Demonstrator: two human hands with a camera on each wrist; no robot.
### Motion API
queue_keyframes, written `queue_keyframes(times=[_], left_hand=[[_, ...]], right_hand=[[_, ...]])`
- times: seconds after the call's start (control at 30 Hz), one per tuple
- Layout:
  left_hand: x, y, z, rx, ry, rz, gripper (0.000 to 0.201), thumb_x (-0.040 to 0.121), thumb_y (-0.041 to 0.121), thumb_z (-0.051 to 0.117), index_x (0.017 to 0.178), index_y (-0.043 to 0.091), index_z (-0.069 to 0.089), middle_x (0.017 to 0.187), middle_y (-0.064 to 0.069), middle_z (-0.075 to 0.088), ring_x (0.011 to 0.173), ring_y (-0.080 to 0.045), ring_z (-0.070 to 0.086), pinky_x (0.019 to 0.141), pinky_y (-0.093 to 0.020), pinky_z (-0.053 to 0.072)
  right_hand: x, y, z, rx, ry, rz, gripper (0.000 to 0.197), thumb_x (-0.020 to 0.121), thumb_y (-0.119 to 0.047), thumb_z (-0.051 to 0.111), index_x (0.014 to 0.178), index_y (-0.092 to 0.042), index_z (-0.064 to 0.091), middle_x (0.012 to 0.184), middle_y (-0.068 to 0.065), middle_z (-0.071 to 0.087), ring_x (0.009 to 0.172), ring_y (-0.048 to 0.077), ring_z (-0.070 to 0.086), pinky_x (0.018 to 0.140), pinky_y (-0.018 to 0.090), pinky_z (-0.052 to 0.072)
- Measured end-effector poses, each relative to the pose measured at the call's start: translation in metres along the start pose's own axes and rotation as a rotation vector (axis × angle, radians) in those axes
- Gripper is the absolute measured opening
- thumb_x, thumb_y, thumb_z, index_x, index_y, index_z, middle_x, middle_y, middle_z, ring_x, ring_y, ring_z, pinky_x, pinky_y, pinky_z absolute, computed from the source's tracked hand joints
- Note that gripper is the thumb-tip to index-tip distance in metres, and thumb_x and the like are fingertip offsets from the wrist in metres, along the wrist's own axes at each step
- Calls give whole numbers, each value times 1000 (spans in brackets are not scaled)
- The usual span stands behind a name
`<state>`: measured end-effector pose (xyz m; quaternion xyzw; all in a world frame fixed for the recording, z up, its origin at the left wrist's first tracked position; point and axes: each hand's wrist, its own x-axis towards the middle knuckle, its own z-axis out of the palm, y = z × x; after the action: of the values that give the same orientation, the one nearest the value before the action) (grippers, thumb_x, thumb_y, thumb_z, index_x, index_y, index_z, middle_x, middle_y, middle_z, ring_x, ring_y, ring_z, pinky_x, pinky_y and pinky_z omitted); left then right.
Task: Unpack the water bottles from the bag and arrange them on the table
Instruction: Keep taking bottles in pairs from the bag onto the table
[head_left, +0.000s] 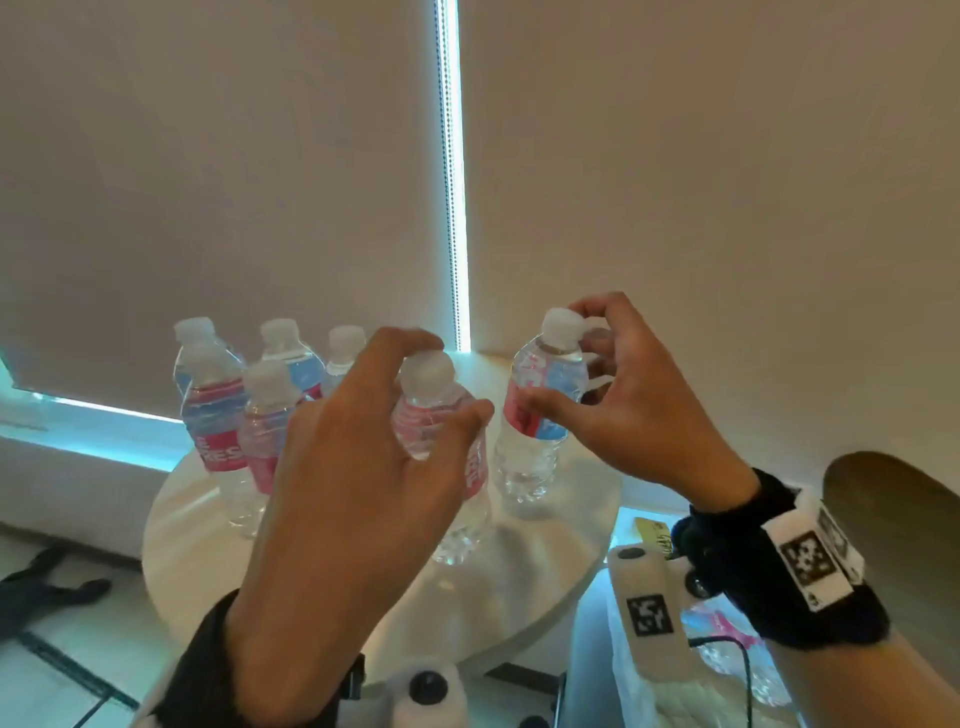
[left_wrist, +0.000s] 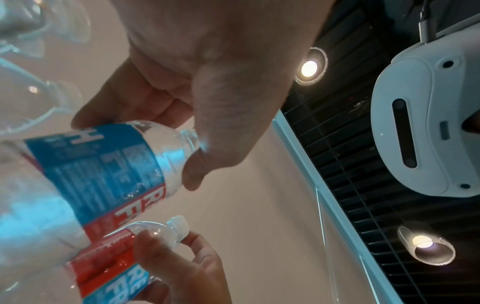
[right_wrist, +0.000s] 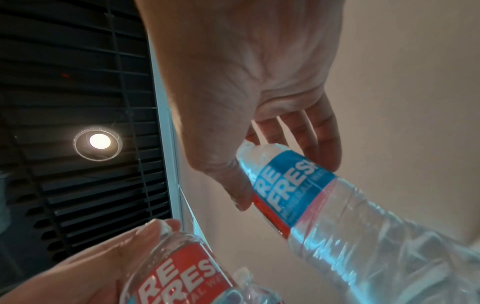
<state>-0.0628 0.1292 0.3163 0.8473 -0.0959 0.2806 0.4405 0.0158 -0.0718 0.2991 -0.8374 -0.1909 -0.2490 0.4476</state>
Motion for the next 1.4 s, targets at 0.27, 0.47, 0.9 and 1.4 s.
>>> queue_keyframes(times=[0.27, 0.47, 0.9, 1.4], left_hand=[[6, -18, -8, 139, 59, -23, 47, 77, 56, 58, 120, 37, 54, 83, 17, 69, 73, 3, 65, 63, -15, 49], [11, -33, -2, 220, 66, -22, 47, 86, 47, 68, 128, 30, 54, 93, 17, 65, 71, 4, 59, 64, -6, 40], [12, -45, 0, 266, 164, 43, 64, 83, 50, 72, 137, 19, 56, 111, -3, 75, 84, -16, 71, 77, -24, 49], [-25, -10, 30, -266, 171, 481, 8, 88, 19, 71, 95, 17, 67, 90, 5, 72, 80, -8, 73, 72, -28, 61]], right_hand=[[26, -7, 58, 7, -132, -42, 64, 72, -31, 87, 120, -24, 45, 104, -5, 70, 76, 6, 69, 65, 24, 60], [36, -8, 79, 70, -189, -50, 59, 74, -28, 85, 118, -26, 45, 92, -18, 65, 78, -10, 66, 65, 17, 58], [35, -12, 84, 47, -211, -9, 59, 79, -34, 79, 128, -25, 48, 125, -4, 65, 85, 3, 65, 74, 21, 60], [-57, 44, -32, 83, 119, 308, 47, 77, -33, 77, 117, -16, 60, 110, -3, 69, 92, 11, 70, 79, 25, 59]])
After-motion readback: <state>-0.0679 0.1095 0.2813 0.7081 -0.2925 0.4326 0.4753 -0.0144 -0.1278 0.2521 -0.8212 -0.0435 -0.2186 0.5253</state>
